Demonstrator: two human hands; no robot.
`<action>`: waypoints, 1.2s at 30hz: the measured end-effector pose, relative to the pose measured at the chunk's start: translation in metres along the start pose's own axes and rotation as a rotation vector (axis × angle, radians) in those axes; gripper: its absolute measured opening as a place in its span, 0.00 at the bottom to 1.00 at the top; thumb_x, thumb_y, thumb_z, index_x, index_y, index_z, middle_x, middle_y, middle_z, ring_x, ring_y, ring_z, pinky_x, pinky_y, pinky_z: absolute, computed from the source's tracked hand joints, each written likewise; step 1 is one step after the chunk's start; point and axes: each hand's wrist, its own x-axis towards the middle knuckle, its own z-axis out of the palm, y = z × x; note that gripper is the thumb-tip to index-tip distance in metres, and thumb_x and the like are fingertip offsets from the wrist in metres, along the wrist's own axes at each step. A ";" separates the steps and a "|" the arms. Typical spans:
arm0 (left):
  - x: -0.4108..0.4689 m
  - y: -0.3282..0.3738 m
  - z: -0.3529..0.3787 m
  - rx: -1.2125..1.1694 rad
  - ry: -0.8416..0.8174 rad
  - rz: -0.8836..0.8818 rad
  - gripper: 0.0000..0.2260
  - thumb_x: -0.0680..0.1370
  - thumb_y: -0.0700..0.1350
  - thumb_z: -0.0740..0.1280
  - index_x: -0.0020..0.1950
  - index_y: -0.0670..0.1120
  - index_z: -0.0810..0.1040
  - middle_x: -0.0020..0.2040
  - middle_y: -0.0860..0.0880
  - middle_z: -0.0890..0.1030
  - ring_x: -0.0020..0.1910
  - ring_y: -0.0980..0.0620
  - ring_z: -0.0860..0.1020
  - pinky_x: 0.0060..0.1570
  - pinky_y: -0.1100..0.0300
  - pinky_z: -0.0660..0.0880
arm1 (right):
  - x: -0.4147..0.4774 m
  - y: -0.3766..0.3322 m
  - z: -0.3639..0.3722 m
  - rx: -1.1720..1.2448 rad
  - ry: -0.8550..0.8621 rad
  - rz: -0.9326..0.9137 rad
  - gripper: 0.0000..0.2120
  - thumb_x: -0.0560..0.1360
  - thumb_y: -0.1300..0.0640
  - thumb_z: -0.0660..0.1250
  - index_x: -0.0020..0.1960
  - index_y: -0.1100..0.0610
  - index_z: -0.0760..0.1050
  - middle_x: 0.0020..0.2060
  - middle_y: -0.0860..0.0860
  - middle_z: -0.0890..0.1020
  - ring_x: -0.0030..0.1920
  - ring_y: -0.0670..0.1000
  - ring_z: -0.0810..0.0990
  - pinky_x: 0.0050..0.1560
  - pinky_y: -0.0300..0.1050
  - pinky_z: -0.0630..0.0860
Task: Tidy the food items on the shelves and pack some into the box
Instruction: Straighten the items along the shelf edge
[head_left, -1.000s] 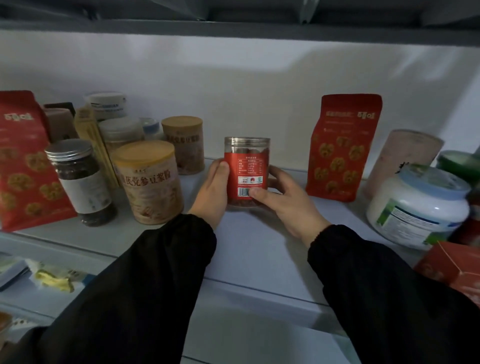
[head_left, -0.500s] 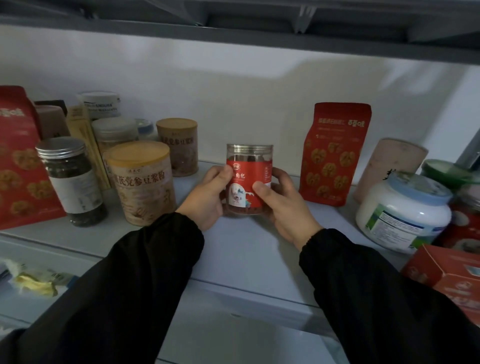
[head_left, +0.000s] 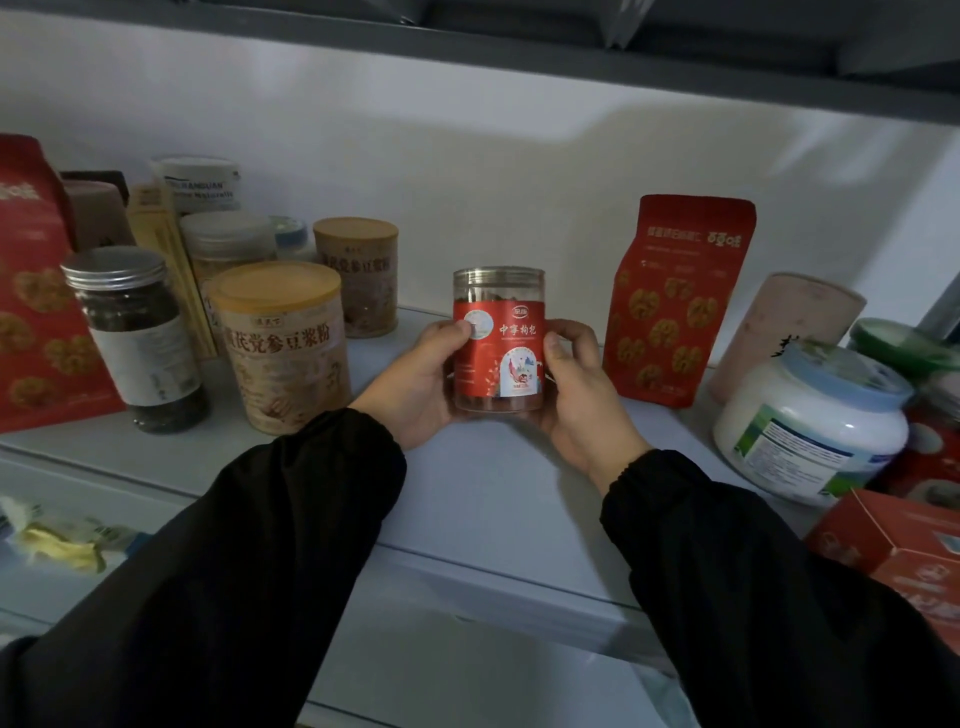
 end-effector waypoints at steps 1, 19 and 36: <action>0.000 0.000 0.001 -0.001 0.016 0.014 0.32 0.76 0.58 0.73 0.76 0.47 0.69 0.69 0.41 0.80 0.66 0.39 0.80 0.56 0.37 0.81 | -0.001 0.000 0.001 -0.023 -0.005 -0.016 0.07 0.85 0.51 0.62 0.62 0.48 0.70 0.53 0.52 0.86 0.51 0.52 0.87 0.50 0.57 0.85; -0.003 0.003 0.001 0.103 0.073 0.031 0.24 0.76 0.62 0.68 0.65 0.49 0.81 0.62 0.45 0.83 0.65 0.41 0.81 0.60 0.38 0.80 | -0.004 -0.006 0.003 0.039 0.032 -0.002 0.16 0.84 0.45 0.60 0.70 0.48 0.69 0.60 0.52 0.83 0.58 0.55 0.85 0.55 0.61 0.84; -0.004 0.003 0.000 0.100 0.043 0.042 0.32 0.76 0.59 0.70 0.73 0.42 0.70 0.68 0.40 0.79 0.64 0.38 0.81 0.55 0.33 0.81 | -0.004 -0.006 0.005 -0.010 0.043 -0.024 0.18 0.85 0.45 0.58 0.72 0.51 0.70 0.65 0.55 0.82 0.62 0.55 0.84 0.59 0.59 0.83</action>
